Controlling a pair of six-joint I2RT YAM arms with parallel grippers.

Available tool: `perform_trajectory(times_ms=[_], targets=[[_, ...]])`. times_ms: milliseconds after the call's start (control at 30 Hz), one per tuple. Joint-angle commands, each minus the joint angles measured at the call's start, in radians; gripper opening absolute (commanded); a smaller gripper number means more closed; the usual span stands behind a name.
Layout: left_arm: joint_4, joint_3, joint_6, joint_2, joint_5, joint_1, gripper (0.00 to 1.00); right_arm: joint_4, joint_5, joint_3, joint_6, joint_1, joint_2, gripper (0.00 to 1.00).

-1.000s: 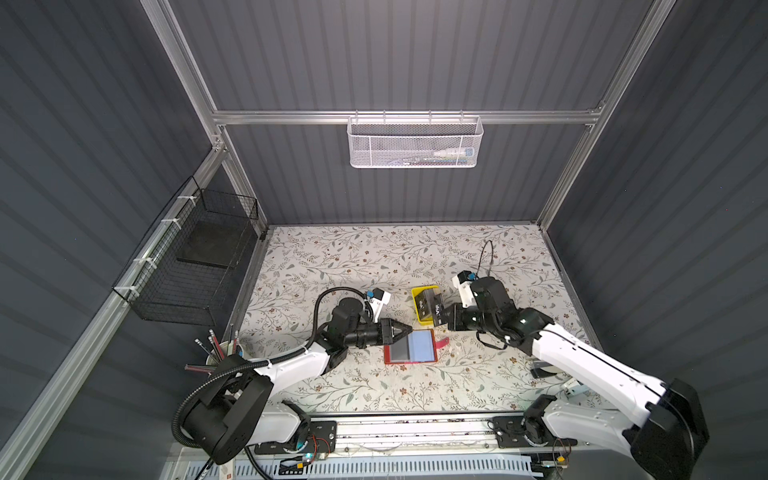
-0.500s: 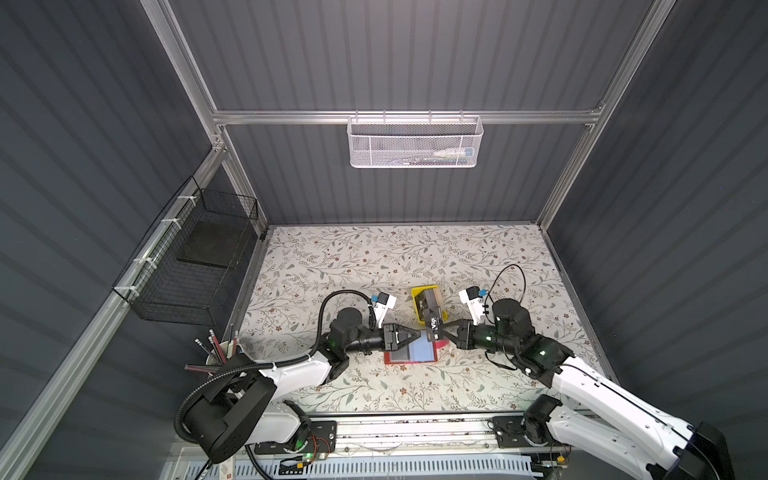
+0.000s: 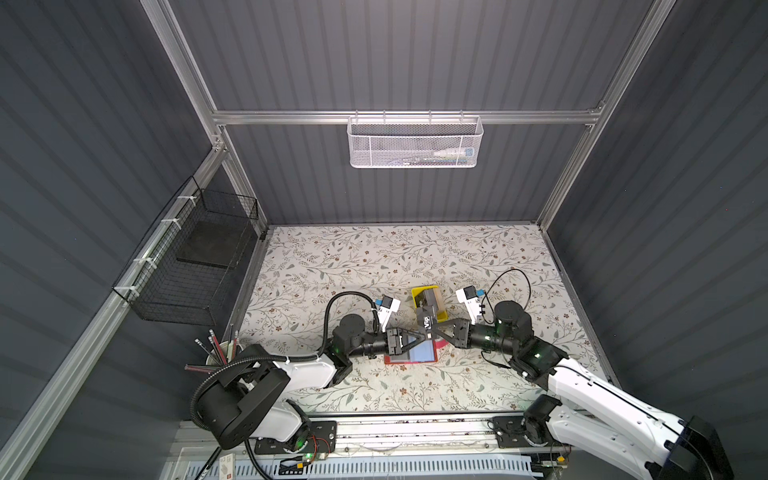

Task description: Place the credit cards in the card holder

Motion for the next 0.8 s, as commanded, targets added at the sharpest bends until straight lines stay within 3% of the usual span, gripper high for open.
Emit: perform_trajectory(times_ms=[0,233,500,767], targets=[[0.026,0.002,0.000,0.006,-0.012,-0.006,0.33,0.052,-0.030,-0.002,0.013,0.002,0.006,0.01],[0.037,-0.005,-0.007,0.006,-0.020,-0.006,0.31,0.056,-0.024,-0.010,0.019,0.002,0.007,0.01],[0.023,-0.021,-0.016,-0.021,-0.059,-0.005,0.19,0.065,-0.032,-0.041,0.037,0.003,-0.007,0.01],[0.032,-0.014,-0.035,-0.019,-0.050,-0.005,0.15,0.106,-0.041,-0.086,0.071,0.002,-0.022,0.01]])
